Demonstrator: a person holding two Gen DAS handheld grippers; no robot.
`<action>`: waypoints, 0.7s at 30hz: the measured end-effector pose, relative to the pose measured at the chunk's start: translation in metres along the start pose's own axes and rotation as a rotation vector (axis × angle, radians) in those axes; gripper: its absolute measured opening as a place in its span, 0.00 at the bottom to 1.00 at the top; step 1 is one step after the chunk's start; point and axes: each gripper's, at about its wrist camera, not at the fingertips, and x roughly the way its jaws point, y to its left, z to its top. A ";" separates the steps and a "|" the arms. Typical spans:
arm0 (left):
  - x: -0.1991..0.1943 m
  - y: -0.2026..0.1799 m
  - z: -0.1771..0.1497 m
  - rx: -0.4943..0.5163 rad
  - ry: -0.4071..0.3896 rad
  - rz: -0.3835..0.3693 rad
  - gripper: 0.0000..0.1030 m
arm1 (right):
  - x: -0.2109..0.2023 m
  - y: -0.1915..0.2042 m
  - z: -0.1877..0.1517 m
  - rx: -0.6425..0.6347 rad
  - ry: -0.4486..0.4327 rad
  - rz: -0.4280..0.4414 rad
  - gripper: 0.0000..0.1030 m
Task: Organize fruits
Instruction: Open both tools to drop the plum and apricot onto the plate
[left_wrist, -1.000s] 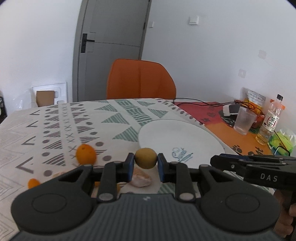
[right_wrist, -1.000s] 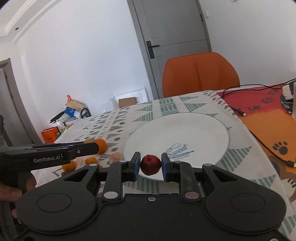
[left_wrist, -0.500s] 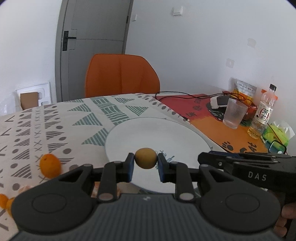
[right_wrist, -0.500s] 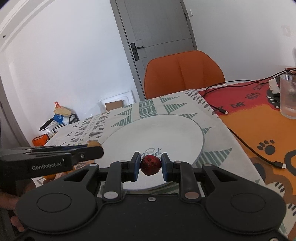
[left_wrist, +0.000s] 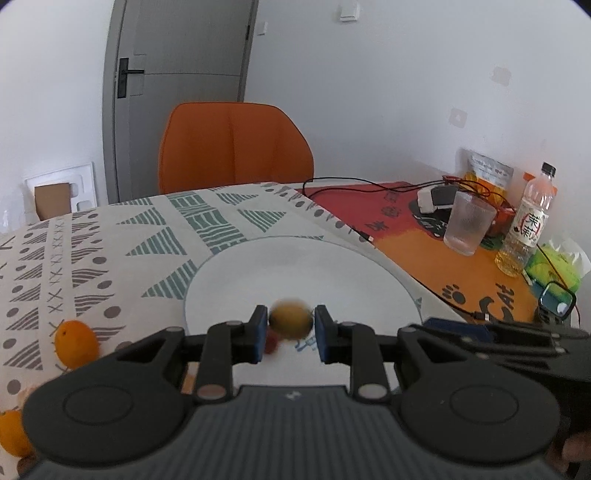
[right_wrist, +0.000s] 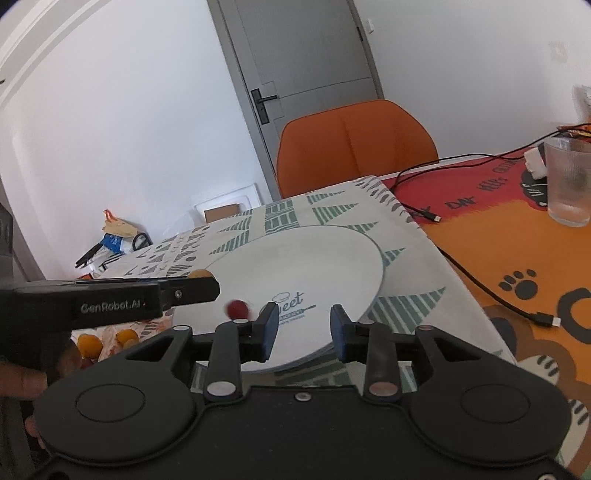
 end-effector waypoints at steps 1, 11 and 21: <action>-0.001 -0.001 0.001 0.004 0.003 0.004 0.27 | -0.001 0.000 0.000 0.003 -0.002 0.000 0.34; -0.032 0.016 -0.001 -0.018 -0.004 0.081 0.64 | -0.007 0.017 -0.001 -0.023 -0.018 0.010 0.59; -0.074 0.037 -0.005 -0.054 -0.072 0.171 0.86 | -0.021 0.045 -0.002 -0.059 -0.065 0.016 0.87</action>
